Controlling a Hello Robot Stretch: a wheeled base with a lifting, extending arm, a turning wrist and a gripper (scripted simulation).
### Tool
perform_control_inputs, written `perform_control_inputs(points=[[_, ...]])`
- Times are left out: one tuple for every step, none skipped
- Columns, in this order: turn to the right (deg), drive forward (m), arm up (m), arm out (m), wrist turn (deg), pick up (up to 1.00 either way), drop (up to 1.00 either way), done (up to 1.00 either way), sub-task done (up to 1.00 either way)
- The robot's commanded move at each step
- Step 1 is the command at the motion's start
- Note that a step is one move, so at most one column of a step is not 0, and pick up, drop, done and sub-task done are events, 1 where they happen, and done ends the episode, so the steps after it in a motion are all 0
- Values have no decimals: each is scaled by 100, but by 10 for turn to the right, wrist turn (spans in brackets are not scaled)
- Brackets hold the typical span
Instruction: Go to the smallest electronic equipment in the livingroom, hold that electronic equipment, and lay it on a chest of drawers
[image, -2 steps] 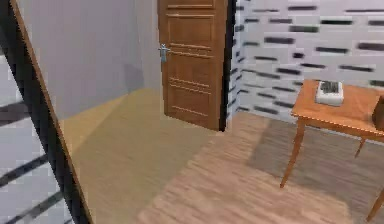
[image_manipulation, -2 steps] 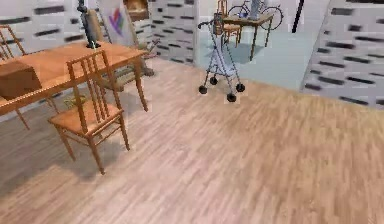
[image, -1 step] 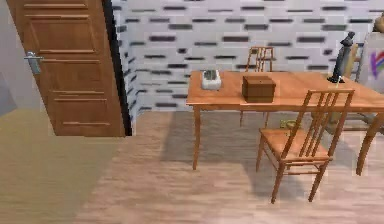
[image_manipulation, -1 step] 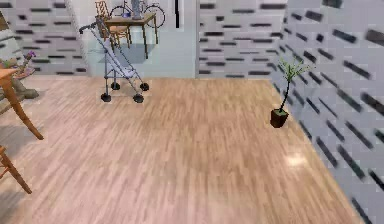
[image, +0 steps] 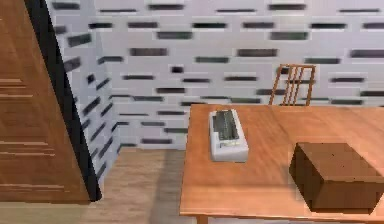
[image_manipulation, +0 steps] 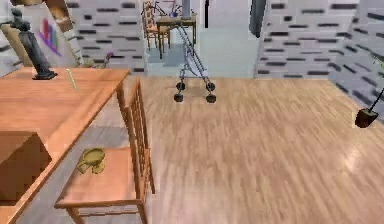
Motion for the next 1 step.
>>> perform_control_inputs(points=[[420,0,0,0,0,0,0,0,0]])
